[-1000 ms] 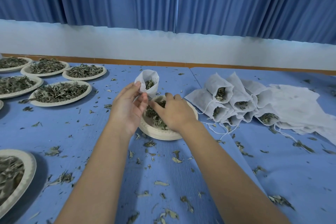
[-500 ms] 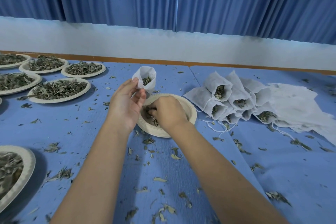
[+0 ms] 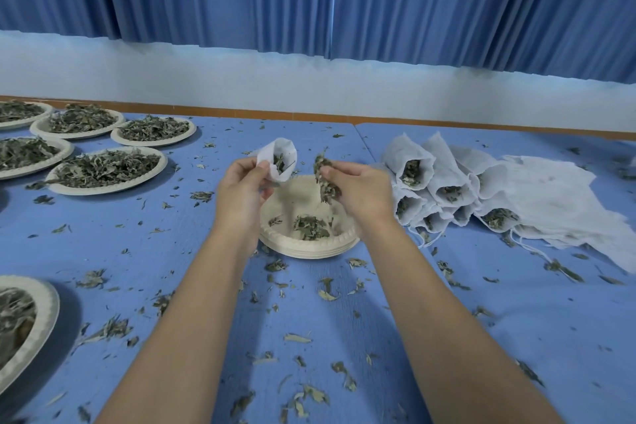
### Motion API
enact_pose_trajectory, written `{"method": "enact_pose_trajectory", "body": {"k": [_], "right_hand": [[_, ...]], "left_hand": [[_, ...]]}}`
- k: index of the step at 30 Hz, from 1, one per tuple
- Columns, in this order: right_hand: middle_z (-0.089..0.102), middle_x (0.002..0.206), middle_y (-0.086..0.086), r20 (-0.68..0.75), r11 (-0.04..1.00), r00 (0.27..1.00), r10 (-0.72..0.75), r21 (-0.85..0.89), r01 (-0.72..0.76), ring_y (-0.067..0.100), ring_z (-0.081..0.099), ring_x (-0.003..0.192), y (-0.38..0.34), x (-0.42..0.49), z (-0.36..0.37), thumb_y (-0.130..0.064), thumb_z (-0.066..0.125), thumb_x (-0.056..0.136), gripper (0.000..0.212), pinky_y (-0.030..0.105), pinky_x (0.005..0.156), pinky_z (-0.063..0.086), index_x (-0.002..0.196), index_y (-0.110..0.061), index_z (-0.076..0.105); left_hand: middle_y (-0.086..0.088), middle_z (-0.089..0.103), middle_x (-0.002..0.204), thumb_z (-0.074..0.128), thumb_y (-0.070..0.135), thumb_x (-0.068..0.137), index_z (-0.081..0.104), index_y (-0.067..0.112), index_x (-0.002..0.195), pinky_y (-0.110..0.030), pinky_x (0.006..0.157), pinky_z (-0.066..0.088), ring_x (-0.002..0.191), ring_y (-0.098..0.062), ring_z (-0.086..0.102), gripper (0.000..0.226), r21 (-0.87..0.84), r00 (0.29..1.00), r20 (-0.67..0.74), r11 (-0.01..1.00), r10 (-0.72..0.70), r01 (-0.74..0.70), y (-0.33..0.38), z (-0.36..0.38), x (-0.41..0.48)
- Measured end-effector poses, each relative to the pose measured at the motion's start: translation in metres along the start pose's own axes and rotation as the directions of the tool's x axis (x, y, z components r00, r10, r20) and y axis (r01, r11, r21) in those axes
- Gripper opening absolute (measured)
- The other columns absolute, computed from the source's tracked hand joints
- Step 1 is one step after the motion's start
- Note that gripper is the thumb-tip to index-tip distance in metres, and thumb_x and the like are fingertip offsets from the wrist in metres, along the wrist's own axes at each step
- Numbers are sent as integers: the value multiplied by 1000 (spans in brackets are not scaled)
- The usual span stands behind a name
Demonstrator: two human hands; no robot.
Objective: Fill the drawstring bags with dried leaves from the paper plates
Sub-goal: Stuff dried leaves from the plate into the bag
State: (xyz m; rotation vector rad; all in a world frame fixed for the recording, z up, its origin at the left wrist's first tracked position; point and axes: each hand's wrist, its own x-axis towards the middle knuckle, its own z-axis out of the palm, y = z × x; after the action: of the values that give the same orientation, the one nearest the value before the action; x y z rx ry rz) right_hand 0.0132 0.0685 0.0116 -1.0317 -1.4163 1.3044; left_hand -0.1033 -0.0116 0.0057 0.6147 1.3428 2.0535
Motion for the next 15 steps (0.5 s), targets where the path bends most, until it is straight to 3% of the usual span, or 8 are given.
{"method": "enact_pose_trajectory", "body": {"k": [3, 8, 10, 12, 15], "right_hand": [[73, 86, 5, 90, 982, 994, 57, 176, -73, 19, 68, 85, -6, 0, -6, -7, 75, 79, 11, 36, 84, 56, 88, -12, 72], [71, 67, -7, 273, 996, 962, -9, 83, -15, 5, 66, 63, -8, -6, -7, -6, 73, 81, 9, 16, 59, 54, 80, -15, 71], [71, 73, -2, 283, 999, 959, -18, 35, 9, 7, 65, 66, -8, -6, -5, -6, 72, 81, 6, 20, 67, 56, 83, -12, 72], [71, 83, 6, 236, 998, 972, -20, -50, 33, 13, 65, 76, -8, -6, -2, -8, 73, 80, 10, 32, 82, 55, 90, -8, 73], [73, 91, 11, 155, 994, 988, 5, -109, 12, 23, 69, 88, -7, -6, 2, -9, 75, 79, 16, 43, 90, 54, 95, -5, 74]], "left_hand": [[-1, 60, 81, 52, 9, 96, 54, 17, 83, -21, 72, 48, 72, -11, 58, 16, 117, 999, 5, 992, 38, -39, -4, 4, -1], [-4, 60, 71, 53, 5, 92, 55, 13, 79, -25, 67, 40, 69, -14, 56, 16, 194, 996, 49, 977, 79, -87, -5, 10, -4], [-1, 60, 64, 53, 3, 91, 55, 14, 76, -26, 65, 38, 61, -9, 56, 18, 187, 994, 69, 978, 81, -92, -5, 12, -6], [4, 58, 57, 53, 0, 89, 54, 14, 72, -25, 64, 38, 57, -7, 55, 22, 186, 994, 85, 978, 74, -89, -5, 13, -7], [-4, 52, 63, 52, -4, 86, 52, 13, 67, -26, 66, 40, 64, -17, 50, 25, 201, 985, 154, 973, 83, -114, -6, 14, -9]]}}
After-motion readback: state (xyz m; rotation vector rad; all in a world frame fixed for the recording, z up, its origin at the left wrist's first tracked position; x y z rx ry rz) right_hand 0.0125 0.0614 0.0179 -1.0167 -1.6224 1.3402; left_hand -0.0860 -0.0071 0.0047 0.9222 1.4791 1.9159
